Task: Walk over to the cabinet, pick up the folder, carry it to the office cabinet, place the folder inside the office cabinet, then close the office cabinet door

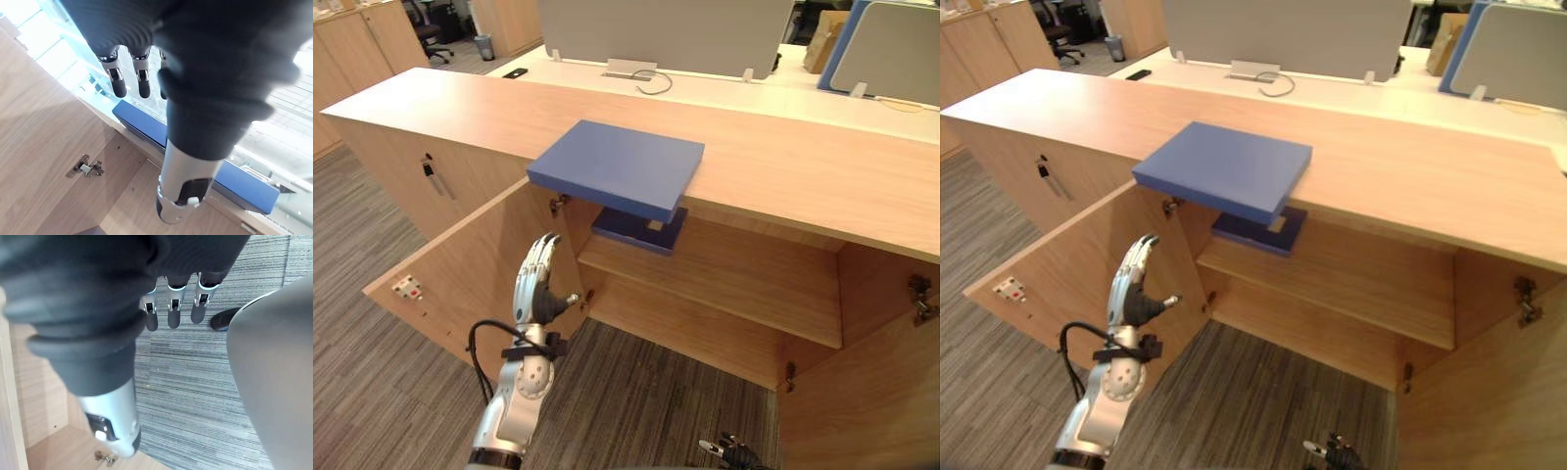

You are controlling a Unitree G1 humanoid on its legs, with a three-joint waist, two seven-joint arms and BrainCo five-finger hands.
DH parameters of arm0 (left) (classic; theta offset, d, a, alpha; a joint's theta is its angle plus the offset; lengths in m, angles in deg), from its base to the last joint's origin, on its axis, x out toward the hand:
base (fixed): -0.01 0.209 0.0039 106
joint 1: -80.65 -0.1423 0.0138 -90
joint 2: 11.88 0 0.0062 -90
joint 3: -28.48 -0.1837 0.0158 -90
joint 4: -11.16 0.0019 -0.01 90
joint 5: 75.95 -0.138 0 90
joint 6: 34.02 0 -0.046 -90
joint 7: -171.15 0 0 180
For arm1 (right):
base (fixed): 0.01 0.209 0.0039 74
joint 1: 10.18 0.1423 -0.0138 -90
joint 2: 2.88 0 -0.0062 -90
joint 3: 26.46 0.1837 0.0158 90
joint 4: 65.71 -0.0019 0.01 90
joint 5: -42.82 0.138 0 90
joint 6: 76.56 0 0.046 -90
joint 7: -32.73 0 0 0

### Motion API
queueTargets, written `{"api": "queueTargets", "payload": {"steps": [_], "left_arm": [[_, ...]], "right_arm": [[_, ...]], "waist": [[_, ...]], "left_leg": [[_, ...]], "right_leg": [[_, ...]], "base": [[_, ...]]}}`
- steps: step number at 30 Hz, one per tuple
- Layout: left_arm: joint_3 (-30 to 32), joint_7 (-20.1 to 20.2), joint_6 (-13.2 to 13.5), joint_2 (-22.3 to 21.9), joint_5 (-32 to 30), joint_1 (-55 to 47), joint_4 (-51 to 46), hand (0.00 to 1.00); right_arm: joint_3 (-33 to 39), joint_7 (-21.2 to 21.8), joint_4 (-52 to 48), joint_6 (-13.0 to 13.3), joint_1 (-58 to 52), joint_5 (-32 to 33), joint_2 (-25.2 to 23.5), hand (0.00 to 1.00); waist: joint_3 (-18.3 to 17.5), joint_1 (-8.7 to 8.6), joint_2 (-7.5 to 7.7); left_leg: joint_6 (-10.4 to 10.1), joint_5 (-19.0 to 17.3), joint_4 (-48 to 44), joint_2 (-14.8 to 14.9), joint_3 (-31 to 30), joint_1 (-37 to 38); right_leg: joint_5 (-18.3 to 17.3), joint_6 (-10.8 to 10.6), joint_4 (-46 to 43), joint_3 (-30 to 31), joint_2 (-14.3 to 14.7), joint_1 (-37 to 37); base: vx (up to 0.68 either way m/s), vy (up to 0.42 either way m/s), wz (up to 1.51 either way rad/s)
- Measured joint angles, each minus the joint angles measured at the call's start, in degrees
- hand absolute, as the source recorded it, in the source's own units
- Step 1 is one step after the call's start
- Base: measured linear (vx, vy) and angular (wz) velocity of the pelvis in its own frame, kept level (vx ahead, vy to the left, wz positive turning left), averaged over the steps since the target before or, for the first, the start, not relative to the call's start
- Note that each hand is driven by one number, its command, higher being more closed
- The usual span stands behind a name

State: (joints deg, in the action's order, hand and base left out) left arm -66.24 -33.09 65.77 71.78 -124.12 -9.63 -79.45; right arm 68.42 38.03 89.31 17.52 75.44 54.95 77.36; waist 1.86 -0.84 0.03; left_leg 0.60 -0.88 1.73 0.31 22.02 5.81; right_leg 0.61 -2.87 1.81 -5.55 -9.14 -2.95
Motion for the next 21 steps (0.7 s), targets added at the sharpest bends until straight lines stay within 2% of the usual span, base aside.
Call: {"api": "queueTargets", "payload": {"steps": [7,12,21], "left_arm": [[0.31,-4.55,-5.41,2.24,-8.06,4.85,0.20,0.00],[0.42,-6.62,-8.14,2.73,-10.15,8.61,2.52,0.00],[-0.04,-7.89,-10.44,4.80,-12.86,11.46,6.57,0.00]], "right_arm": [[0.04,-0.50,0.01,0.00,0.02,-0.19,-0.02,0.00],[0.09,-1.01,0.18,0.01,0.04,-1.89,-0.11,0.00],[0.57,-1.62,0.53,0.03,0.01,-2.03,-0.26,0.00]], "waist": [[-0.13,-0.19,0.59],[-0.63,-0.32,0.87],[-1.26,-0.74,1.50]], "left_leg": [[0.02,0.02,0.05,-0.13,1.33,-0.04],[0.03,0.40,0.05,-0.15,1.39,-0.92],[0.05,0.54,0.05,-0.11,2.59,-0.81]], "right_leg": [[0.78,0.00,0.34,1.44,0.03,0.76],[1.44,-0.04,0.88,1.55,0.06,1.38],[2.28,0.67,1.28,2.67,0.26,1.79]], "base": [[-0.05,0.001,-0.10],[-0.05,-0.007,-0.01],[-0.05,-0.011,-0.07]]}}
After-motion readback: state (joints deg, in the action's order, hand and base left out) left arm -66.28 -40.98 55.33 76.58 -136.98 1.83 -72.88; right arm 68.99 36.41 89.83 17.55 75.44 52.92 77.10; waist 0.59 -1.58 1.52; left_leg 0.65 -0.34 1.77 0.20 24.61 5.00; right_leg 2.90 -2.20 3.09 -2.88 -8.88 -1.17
